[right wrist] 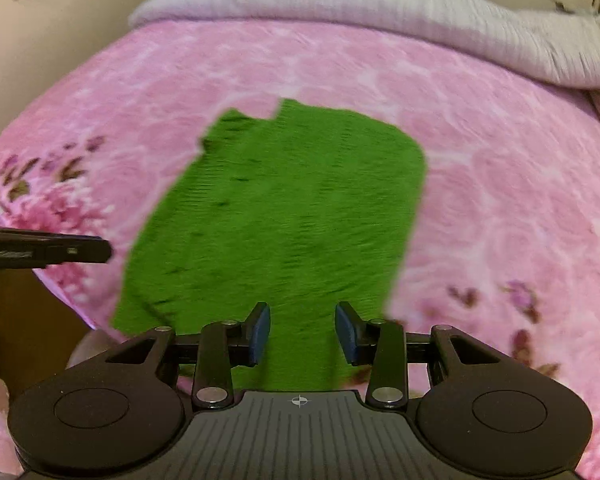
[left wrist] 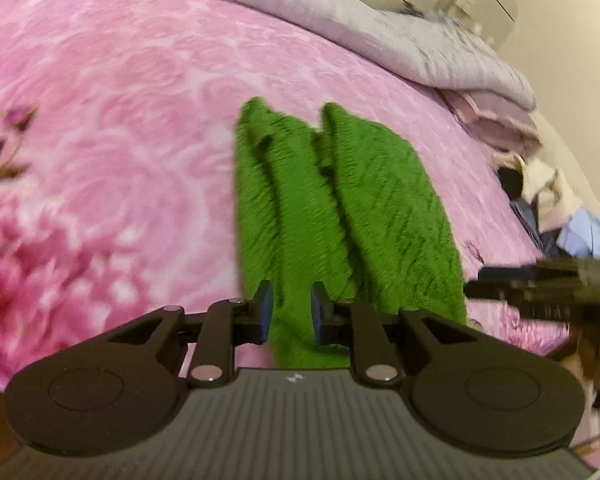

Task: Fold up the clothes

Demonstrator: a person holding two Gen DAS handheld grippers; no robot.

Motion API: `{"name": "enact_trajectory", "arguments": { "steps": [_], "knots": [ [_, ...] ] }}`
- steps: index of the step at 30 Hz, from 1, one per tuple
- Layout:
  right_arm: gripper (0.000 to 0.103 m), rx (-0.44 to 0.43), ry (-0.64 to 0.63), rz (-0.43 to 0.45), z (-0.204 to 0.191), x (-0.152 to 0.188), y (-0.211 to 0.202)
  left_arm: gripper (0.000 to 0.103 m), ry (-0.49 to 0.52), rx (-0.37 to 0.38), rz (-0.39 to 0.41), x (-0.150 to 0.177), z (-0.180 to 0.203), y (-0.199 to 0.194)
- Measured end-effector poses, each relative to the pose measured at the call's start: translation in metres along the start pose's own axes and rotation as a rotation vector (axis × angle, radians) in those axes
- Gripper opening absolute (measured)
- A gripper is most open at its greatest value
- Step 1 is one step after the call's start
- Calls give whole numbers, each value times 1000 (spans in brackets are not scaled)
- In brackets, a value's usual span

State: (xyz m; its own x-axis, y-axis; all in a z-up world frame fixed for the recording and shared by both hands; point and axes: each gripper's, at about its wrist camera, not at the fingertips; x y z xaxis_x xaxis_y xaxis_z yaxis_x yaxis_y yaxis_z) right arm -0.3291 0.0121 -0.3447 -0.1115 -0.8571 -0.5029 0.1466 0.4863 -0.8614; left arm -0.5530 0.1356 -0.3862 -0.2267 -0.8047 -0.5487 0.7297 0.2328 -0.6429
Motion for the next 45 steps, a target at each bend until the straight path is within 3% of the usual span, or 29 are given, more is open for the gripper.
{"name": "enact_trajectory", "arguments": {
  "steps": [7,12,16,24,27,28,36,41,44,45],
  "knots": [
    [40,-94,133,-33,68,-54,32,21,86,42,-71,-59,19,54],
    [40,-143,162,-40,85,-96,71,27,64,39,-89,-96,14,89],
    [40,-160,188,-58,92,-107,95,28,42,31,-115,-113,5,116],
    [40,-182,183,-35,92,-103,108,30,-41,122,-122,-117,-8,148],
    [40,-183,182,-27,91,-102,109,13,-42,161,-105,-115,-8,147],
    [40,-183,181,-24,91,-102,109,13,-34,161,-102,-114,-6,146],
    [40,-170,150,-26,83,-106,110,12,-63,172,-90,-113,-13,143],
    [40,-195,216,-4,102,-102,103,24,-104,174,-92,-112,-21,148],
    [40,-160,270,10,121,-98,98,20,-122,201,-79,-109,-26,148],
    [40,-152,283,8,127,-97,98,14,-125,210,-72,-109,-27,147]
  ]
}}
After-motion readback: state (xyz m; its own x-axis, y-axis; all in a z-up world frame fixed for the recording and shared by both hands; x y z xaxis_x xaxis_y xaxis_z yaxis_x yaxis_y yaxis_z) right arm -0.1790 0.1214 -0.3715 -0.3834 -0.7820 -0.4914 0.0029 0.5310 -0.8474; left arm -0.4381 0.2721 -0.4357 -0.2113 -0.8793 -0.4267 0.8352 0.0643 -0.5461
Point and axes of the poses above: each gripper's, at about its wrist camera, not at the fingertips, and y roughly the way its jaws point, z to its right, x to its underside, and after that the axes turned 9 degrees about x, right-handed
